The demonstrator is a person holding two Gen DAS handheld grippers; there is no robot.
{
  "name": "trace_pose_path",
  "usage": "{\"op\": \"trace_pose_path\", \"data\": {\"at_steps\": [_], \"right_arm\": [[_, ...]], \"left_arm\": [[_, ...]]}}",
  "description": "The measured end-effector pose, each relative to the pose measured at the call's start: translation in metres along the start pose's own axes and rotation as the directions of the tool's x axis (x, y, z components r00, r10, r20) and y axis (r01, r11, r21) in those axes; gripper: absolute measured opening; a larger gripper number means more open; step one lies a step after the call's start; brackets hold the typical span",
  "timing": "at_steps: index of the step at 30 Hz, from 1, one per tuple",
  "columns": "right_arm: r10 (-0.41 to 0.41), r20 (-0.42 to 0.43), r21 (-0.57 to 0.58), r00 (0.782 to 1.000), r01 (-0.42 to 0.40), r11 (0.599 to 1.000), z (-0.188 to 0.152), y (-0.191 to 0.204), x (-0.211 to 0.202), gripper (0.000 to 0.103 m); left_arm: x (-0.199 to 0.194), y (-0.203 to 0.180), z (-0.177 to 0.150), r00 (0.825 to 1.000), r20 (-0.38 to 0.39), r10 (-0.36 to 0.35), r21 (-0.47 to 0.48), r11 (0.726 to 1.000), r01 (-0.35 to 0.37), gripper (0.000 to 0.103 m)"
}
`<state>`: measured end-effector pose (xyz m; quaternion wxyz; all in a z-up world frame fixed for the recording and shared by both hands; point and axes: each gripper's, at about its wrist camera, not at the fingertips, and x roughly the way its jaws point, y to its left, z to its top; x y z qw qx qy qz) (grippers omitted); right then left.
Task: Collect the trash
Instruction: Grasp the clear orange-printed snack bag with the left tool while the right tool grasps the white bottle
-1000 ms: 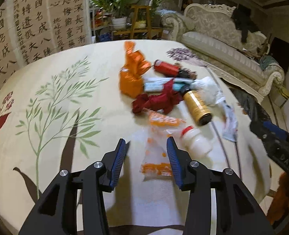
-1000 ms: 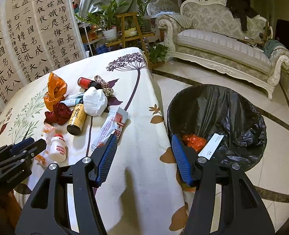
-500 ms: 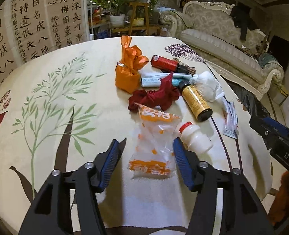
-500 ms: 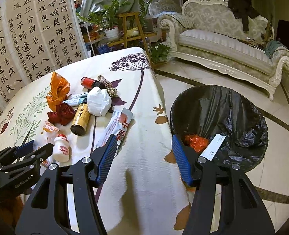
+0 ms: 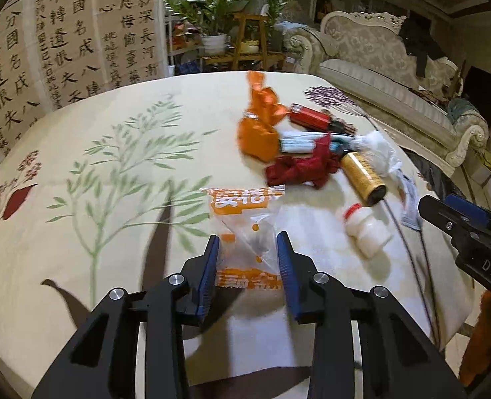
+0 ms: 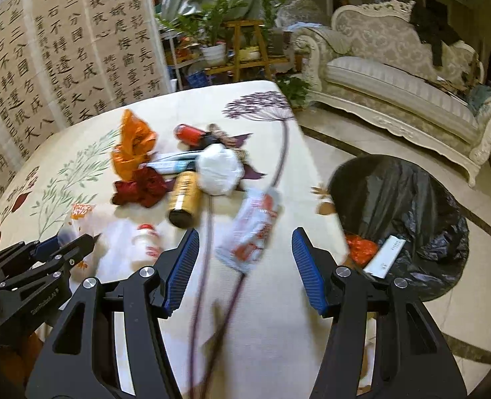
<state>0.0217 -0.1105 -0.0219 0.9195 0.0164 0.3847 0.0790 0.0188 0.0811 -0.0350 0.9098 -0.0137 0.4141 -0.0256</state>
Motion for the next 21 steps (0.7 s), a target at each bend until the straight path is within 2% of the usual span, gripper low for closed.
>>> {"op": "trace_pose_path", "data": {"at_steps": [8, 11, 15, 19, 21], "right_arm": [[0.056, -0.023, -0.090, 0.998, -0.058, 0.994, -0.002, 0.043, 0.009, 0.050], [0.058, -0.036, -0.116, 0.998, -0.062, 0.991, -0.003, 0.054, 0.014, 0.043], [0.068, -0.057, -0.123, 0.996, -0.074, 0.990, -0.005, 0.060, 0.019, 0.042], [0.064, -0.083, -0.139, 0.994, -0.075, 0.987, -0.006, 0.064, 0.025, 0.026], [0.059, -0.081, -0.143, 0.995, -0.071, 0.987, -0.007, 0.065, 0.025, 0.025]], "left_arm": [[-0.004, 0.022, -0.004, 0.999, 0.004, 0.046, -0.028, 0.999, -0.046, 0.036], [-0.003, 0.026, -0.004, 0.999, 0.004, 0.053, -0.035, 0.998, -0.052, 0.036], [-0.001, 0.030, -0.004, 0.999, 0.004, 0.053, -0.049, 0.997, -0.053, 0.036], [-0.001, 0.034, -0.005, 0.999, 0.007, 0.053, -0.051, 0.997, -0.053, 0.036], [-0.001, 0.033, -0.004, 0.998, 0.009, 0.056, -0.051, 0.997, -0.055, 0.036]]}}
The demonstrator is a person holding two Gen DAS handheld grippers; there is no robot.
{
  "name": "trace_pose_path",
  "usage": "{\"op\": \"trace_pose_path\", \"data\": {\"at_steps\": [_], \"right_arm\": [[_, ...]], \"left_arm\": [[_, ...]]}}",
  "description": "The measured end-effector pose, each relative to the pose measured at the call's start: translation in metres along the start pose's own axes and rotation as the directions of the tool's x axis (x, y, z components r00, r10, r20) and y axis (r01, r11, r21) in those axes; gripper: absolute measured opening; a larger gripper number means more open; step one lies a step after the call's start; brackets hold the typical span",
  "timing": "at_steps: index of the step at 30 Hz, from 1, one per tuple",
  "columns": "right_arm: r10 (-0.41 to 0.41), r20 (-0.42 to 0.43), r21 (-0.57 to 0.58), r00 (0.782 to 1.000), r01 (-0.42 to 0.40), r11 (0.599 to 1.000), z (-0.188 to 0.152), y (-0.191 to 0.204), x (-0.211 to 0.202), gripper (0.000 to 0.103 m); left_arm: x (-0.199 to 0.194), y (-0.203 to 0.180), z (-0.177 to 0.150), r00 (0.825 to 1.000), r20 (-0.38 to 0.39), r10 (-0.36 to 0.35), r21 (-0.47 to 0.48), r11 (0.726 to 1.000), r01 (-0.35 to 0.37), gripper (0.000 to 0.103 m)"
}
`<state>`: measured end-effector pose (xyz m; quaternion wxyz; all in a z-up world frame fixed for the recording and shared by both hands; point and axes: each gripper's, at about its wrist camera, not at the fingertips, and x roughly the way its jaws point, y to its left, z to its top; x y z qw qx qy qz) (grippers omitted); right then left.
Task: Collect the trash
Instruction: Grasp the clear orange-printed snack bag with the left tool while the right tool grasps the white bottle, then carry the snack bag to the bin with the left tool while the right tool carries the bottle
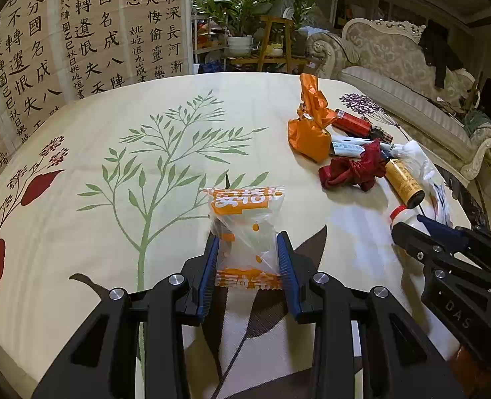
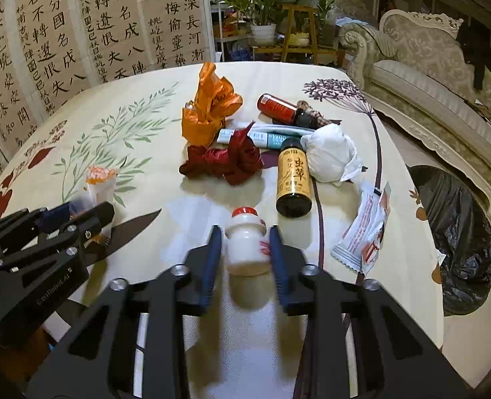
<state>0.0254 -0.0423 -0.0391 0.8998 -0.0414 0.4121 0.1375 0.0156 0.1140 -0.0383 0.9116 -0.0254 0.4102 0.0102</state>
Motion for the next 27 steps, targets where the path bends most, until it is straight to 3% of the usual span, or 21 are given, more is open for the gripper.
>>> {"op": "trace_pose_path", "data": {"at_steps": [6, 12, 19, 27], "right_arm": [[-0.004, 0.035, 0.007, 0.999, 0.004, 1.000, 0.000, -0.003, -0.011, 0.025], [-0.040, 0.086, 0.059, 0.996, 0.035, 0.998, 0.002, -0.030, -0.032, 0.025], [-0.159, 0.136, 0.169, 0.978, 0.135, 0.976, 0.000, -0.092, -0.058, 0.025], [-0.295, 0.115, 0.292, 0.949, 0.252, 0.923, -0.014, -0.174, -0.061, 0.025]], "left_arm": [[-0.003, -0.005, 0.002, 1.000, 0.015, -0.011, 0.012, 1.000, 0.011, 0.036], [-0.011, -0.029, 0.006, 0.998, 0.040, -0.056, 0.046, 0.997, 0.054, 0.035], [-0.016, -0.093, 0.016, 0.986, 0.063, -0.157, 0.143, 0.979, 0.147, 0.035], [-0.009, -0.168, 0.036, 0.962, 0.076, -0.263, 0.225, 0.944, 0.240, 0.036]]}}
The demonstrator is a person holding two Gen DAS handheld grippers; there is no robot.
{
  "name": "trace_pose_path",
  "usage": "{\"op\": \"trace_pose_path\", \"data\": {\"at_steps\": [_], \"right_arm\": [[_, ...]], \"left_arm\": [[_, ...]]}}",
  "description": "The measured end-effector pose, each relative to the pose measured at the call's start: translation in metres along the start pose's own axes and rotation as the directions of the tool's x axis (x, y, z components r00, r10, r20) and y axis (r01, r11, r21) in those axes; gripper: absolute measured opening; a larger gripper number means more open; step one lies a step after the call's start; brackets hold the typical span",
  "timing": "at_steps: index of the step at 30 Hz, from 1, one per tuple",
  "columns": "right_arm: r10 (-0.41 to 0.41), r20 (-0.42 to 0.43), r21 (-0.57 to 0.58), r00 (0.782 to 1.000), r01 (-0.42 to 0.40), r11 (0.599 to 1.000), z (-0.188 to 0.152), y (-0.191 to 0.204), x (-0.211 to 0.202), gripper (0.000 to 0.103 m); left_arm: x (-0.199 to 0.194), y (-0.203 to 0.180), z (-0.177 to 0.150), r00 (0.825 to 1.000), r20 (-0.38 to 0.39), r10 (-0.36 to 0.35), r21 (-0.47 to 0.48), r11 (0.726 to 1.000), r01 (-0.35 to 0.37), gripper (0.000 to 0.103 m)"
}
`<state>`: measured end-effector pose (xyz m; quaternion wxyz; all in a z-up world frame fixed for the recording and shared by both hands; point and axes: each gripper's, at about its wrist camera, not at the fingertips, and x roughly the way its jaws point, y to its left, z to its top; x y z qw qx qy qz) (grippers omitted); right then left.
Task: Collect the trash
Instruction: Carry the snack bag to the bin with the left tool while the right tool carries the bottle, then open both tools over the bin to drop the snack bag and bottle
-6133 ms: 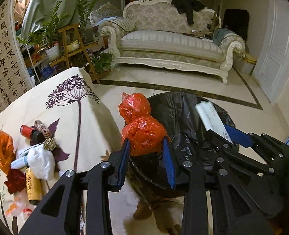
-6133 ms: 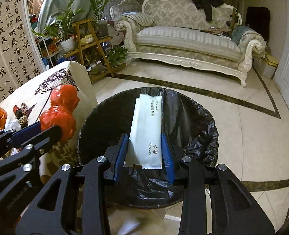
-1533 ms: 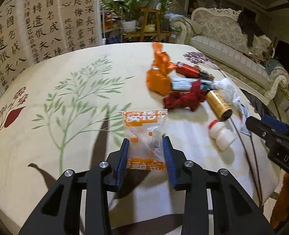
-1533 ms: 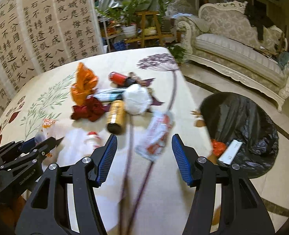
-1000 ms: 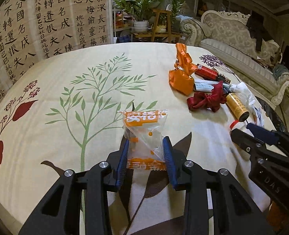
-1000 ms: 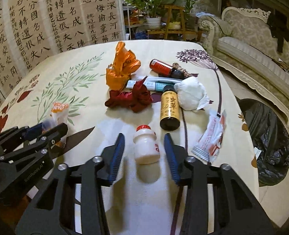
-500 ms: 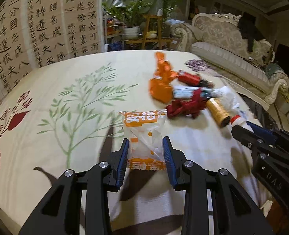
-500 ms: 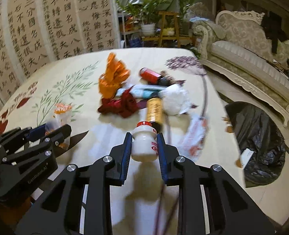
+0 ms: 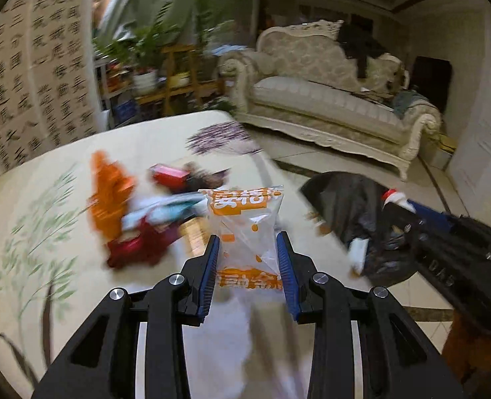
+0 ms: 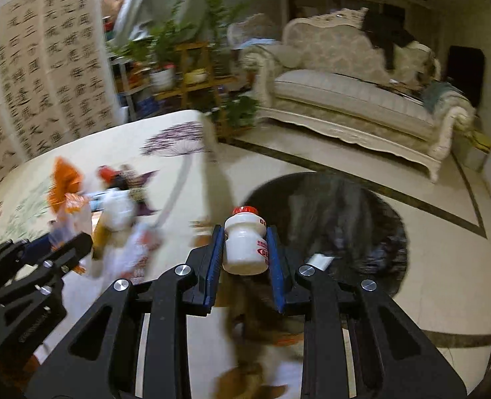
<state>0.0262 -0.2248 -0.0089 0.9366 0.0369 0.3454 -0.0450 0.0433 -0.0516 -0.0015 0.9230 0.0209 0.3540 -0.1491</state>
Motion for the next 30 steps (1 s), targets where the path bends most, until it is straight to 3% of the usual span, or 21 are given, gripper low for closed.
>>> {"op": "trace_pose_path", "data": {"at_steps": [4, 12, 26, 30], "right_arm": [[-0.032, -0.008, 0.039, 0.999, 0.032, 0.999, 0.003, -0.025, 0.014, 0.025], [-0.052, -0.027, 0.074, 0.998, 0.054, 0.996, 0.004, -0.055, 0.037, 0.025], [-0.069, -0.061, 0.113, 0.996, 0.076, 0.991, 0.004, -0.081, 0.065, 0.025], [-0.067, -0.057, 0.122, 0.996, 0.074, 0.990, 0.005, -0.083, 0.066, 0.030]], "left_arm": [[0.019, -0.029, 0.015, 0.999, -0.002, -0.033, 0.043, 0.999, 0.033, 0.036], [0.062, -0.063, 0.027, 0.999, -0.046, -0.025, 0.107, 0.994, 0.030, 0.036], [0.097, -0.089, 0.037, 0.995, -0.103, 0.017, 0.140, 0.990, -0.003, 0.036], [0.100, -0.089, 0.038, 0.993, -0.111, 0.025, 0.136, 0.991, -0.010, 0.043]]}}
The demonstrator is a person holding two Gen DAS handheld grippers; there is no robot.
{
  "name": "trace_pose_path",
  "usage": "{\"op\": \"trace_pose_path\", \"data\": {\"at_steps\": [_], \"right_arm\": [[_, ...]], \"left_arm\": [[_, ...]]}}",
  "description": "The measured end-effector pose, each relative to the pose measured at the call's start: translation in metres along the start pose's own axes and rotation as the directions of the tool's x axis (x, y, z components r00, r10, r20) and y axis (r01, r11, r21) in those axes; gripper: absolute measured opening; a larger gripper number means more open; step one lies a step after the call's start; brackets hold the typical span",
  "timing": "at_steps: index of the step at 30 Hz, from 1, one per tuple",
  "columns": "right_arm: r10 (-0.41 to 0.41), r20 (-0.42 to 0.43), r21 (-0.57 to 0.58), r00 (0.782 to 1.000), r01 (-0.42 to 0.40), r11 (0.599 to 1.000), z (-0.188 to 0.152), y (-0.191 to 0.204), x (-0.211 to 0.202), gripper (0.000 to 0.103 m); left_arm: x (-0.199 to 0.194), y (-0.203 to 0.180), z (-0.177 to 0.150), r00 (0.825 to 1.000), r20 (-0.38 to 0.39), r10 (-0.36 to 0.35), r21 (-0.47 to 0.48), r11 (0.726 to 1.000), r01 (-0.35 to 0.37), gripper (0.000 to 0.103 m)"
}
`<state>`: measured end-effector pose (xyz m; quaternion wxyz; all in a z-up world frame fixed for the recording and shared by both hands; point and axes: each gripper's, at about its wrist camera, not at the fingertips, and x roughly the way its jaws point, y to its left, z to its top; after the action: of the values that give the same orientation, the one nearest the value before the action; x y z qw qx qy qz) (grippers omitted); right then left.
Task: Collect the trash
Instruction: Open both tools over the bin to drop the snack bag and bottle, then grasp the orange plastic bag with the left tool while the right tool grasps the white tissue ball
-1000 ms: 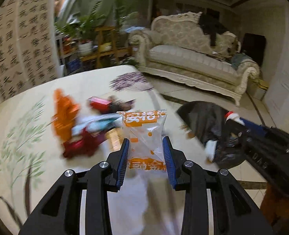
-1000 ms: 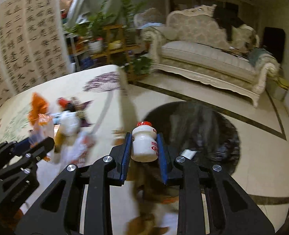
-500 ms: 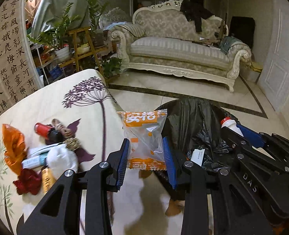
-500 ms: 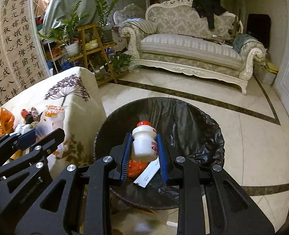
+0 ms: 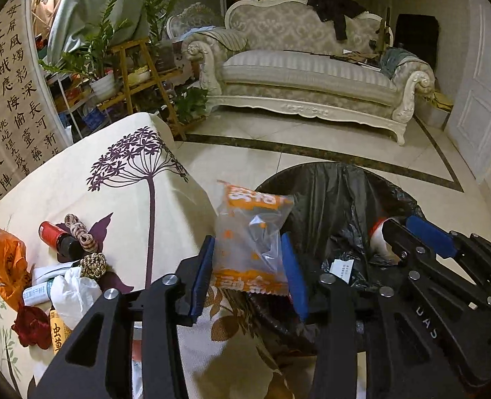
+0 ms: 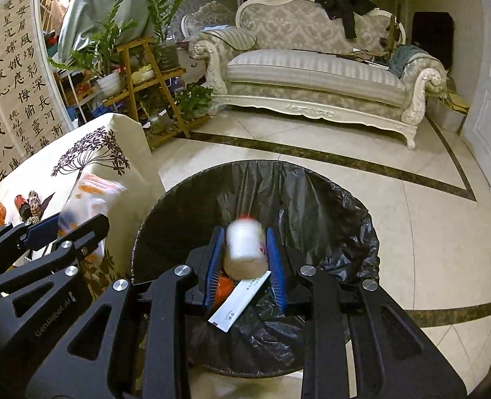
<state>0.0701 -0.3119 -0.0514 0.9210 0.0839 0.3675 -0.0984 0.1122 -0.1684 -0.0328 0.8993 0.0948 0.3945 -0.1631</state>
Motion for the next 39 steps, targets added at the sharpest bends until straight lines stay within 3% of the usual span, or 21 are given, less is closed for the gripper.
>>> {"op": "trace_pose_path", "data": {"at_steps": [3, 12, 15, 21, 30, 39], "right_arm": [[-0.006, 0.003, 0.008, 1.000, 0.006, 1.000, 0.001, 0.000, -0.001, 0.036], [-0.029, 0.012, 0.032, 1.000, 0.029, 0.999, 0.002, -0.004, -0.008, 0.044], [-0.038, 0.019, 0.038, 0.999, 0.038, 0.999, 0.001, -0.004, -0.012, 0.047], [-0.058, 0.037, 0.042, 0.998, 0.057, 0.998, 0.000, 0.001, -0.022, 0.066], [0.010, 0.049, 0.019, 0.999, -0.011, 1.000, -0.003, 0.029, -0.039, 0.066], [0.082, 0.052, -0.052, 0.995, -0.079, 0.995, -0.002, 0.078, -0.048, 0.066]], "left_arm": [[0.000, 0.001, 0.001, 1.000, 0.000, 0.002, -0.003, 1.000, -0.002, 0.055], [-0.007, 0.000, 0.003, 0.999, 0.032, 0.025, -0.004, 1.000, -0.024, 0.070], [-0.012, 0.002, 0.003, 0.999, 0.040, 0.027, -0.012, 1.000, -0.026, 0.072], [-0.027, 0.015, -0.003, 0.997, 0.054, 0.048, -0.032, 0.998, -0.047, 0.074], [-0.049, 0.056, -0.019, 0.995, 0.042, 0.093, -0.103, 0.991, -0.089, 0.074], [-0.068, 0.117, -0.034, 0.982, 0.037, 0.185, -0.191, 0.966, -0.175, 0.074]]}}
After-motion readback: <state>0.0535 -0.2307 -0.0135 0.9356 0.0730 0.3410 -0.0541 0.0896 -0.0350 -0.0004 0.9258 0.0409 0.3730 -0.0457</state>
